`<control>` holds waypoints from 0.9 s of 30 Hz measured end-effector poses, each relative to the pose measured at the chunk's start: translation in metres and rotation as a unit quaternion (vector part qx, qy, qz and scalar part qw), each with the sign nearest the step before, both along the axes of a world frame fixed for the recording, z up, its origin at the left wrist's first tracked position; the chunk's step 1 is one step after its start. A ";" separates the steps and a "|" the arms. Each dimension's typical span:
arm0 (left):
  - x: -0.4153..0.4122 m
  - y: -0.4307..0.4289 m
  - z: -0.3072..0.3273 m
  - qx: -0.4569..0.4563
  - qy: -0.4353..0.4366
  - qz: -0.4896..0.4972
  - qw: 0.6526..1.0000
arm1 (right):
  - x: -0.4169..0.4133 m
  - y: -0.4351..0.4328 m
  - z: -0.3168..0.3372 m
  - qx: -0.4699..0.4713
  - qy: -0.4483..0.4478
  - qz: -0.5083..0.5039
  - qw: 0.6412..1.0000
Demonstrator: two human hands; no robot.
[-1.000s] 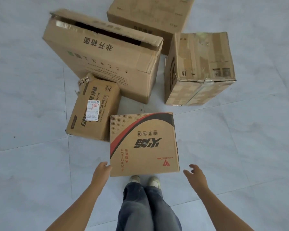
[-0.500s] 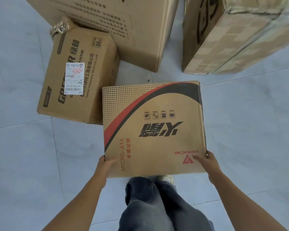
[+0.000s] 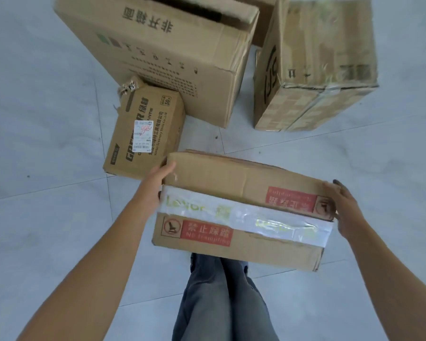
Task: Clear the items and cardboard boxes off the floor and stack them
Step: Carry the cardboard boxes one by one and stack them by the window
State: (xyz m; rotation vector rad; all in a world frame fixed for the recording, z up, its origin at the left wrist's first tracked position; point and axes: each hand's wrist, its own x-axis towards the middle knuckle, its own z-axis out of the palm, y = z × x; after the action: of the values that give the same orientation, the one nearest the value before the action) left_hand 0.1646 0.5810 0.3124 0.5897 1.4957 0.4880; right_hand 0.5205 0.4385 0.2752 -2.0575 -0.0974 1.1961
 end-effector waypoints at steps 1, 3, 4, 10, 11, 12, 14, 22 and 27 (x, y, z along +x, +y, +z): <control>-0.003 -0.002 0.020 0.012 -0.016 -0.002 1.000 | -0.001 -0.005 0.017 0.014 0.001 -0.001 1.000; -0.010 -0.012 0.061 0.040 -0.013 -0.032 0.999 | -0.009 -0.016 0.048 0.040 0.015 0.006 0.999; -0.015 -0.019 0.079 0.059 0.005 -0.047 0.997 | -0.014 -0.023 0.060 0.050 0.028 0.017 0.998; -0.047 -0.062 0.186 0.157 0.111 0.008 0.981 | -0.043 -0.017 0.130 0.100 0.030 0.099 0.990; -0.053 -0.067 0.204 0.172 0.122 0.027 0.977 | -0.047 -0.008 0.144 0.117 0.032 0.119 0.986; -0.059 -0.071 0.222 0.186 0.130 0.045 0.973 | -0.051 0.001 0.161 0.137 0.034 0.138 0.980; -0.071 -0.081 0.257 0.212 0.141 0.079 0.964 | -0.056 0.022 0.193 0.179 0.028 0.180 0.967; -0.103 -0.102 0.384 0.281 0.176 0.191 0.924 | -0.089 0.090 0.345 0.355 0.124 0.295 0.878; -0.134 -0.110 0.436 0.318 0.188 0.234 0.899 | -0.124 0.114 0.406 0.415 0.181 0.316 0.834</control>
State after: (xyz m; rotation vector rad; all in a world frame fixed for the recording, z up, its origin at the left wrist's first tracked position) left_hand 0.0307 0.4714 0.7485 0.8659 1.8559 1.3329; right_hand 0.3966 0.5522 0.6815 -1.0115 -0.9948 1.5363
